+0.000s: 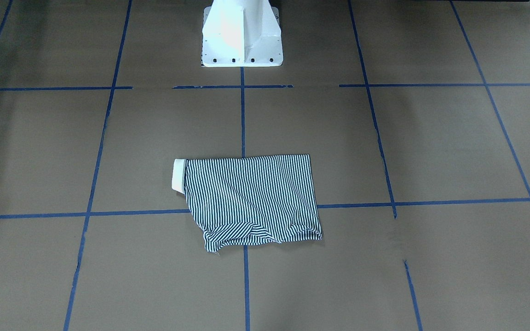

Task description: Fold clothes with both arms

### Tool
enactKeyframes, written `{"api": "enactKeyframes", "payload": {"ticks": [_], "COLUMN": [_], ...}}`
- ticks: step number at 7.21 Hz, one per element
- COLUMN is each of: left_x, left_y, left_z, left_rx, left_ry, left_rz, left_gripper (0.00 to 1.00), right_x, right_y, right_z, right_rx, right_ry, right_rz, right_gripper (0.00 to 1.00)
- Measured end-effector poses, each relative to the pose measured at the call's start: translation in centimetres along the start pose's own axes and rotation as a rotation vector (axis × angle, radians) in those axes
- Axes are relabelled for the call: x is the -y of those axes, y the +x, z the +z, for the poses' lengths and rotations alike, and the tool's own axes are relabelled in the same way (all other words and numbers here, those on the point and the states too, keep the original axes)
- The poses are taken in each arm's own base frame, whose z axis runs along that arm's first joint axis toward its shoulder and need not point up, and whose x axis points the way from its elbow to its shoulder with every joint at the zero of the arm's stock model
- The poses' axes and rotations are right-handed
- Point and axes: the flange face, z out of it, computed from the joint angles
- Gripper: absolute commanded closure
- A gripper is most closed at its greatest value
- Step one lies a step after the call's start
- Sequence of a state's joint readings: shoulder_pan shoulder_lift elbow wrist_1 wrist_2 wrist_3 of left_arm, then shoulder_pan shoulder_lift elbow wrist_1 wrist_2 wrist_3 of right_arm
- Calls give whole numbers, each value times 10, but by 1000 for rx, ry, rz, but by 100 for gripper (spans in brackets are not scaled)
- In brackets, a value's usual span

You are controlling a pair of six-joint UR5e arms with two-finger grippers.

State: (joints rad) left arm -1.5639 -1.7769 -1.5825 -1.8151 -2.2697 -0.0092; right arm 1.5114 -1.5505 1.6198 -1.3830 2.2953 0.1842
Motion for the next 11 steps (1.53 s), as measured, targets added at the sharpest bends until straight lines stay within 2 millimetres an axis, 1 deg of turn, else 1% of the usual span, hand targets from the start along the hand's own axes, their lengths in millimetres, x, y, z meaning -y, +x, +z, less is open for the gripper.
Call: {"api": "enactKeyframes", "payload": {"ticks": [1,2,3,4,6,7,8,10,11], "left_x": [-45,-90,-120,-136,-148,-155,-160,-160,-156], "left_y": [-19,-24,-20,-16,-9,-4,5,22,26], "left_z": [9,13,9,5,-3,-9,-19,-37,-41], "left_rx": [-29,-49,-59,-65,-68,-66,-65,-61,-60], "left_ry": [-89,-163,-203,-231,-266,-267,-258,-229,-217], "left_rz": [-64,-117,-137,-155,-181,-181,-175,-148,-133], "left_gripper": [0,0,0,0,0,0,0,0,0], "right_x": [-13,-18,-18,-16,-6,-1,5,13,14], "right_y": [16,21,21,19,9,3,-2,-11,-13], "right_z": [6,11,13,14,11,10,10,8,8], "right_rx": [-14,-15,-10,-7,-1,-3,-8,-10,-9], "right_ry": [-75,-150,-200,-220,-221,-215,-213,-205,-203], "right_rz": [-64,-122,-159,-175,-172,-141,-116,-111,-115], "right_gripper": [0,0,0,0,0,0,0,0,0]}}
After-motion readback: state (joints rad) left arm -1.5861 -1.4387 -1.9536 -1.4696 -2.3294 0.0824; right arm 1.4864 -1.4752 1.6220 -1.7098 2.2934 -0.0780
